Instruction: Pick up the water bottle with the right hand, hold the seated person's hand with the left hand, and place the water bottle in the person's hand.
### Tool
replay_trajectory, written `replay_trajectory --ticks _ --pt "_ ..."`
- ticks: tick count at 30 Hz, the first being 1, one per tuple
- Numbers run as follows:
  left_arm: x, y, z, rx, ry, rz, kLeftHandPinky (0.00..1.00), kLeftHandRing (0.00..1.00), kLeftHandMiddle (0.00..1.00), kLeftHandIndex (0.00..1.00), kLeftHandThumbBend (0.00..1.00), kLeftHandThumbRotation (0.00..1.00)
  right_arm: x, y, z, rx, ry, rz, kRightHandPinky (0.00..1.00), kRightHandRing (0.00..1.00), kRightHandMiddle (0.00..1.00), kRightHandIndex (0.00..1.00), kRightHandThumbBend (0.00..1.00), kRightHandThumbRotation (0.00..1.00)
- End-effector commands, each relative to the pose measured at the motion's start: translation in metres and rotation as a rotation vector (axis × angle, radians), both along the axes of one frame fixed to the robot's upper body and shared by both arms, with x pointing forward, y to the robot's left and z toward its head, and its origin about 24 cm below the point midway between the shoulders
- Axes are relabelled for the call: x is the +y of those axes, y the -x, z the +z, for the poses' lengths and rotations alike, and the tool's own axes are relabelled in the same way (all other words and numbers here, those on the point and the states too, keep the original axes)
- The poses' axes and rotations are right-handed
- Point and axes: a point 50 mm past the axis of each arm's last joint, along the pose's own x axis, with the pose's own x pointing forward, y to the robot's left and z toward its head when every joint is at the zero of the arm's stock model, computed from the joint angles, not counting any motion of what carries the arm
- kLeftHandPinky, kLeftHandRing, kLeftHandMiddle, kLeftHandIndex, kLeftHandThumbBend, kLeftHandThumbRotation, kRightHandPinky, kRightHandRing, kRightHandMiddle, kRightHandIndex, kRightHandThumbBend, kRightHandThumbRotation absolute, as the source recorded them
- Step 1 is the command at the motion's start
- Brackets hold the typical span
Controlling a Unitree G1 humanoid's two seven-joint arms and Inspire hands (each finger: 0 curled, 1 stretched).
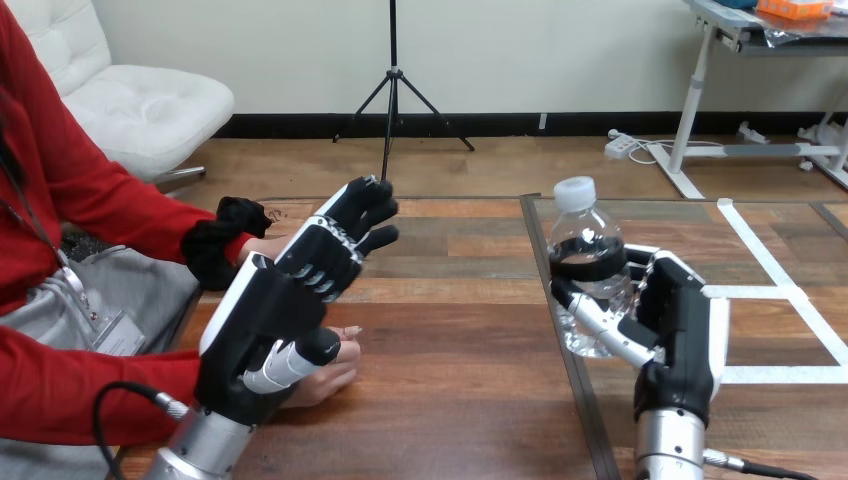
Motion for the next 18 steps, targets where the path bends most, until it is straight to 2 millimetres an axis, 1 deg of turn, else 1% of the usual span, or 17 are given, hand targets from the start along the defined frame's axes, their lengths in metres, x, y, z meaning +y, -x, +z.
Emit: replay_trajectory --ticks 1,8,12,17,18 --pt "0.008 -0.005 0.017 -0.091 -0.085 0.057 0.89 0.94 0.95 0.92 1.0 0.69 0.01 -0.025 0.026 -0.146 -0.034 0.031 0.36 0.43 0.5 0.48 0.73 0.0" --pt "0.016 -0.005 0.023 -0.122 -0.183 0.09 0.9 0.95 0.96 0.94 1.0 0.7 0.014 -0.026 0.019 -0.131 -0.058 0.045 0.36 0.43 0.49 0.48 0.73 0.0" --pt "0.023 -0.004 0.029 -0.178 -0.278 0.152 0.89 0.95 0.97 0.95 1.0 0.73 0.018 -0.026 0.015 -0.113 -0.075 0.056 0.37 0.43 0.5 0.49 0.74 0.0" --pt "0.03 -0.004 0.033 -0.211 -0.351 0.19 0.89 0.96 0.97 0.96 1.0 0.72 0.02 -0.024 0.012 -0.117 -0.092 0.087 0.38 0.44 0.5 0.49 0.73 0.0" --pt "0.033 -0.004 0.035 -0.221 -0.388 0.204 0.89 0.96 0.97 0.96 1.0 0.72 0.021 -0.024 0.011 -0.115 -0.092 0.09 0.38 0.44 0.5 0.49 0.73 0.0"
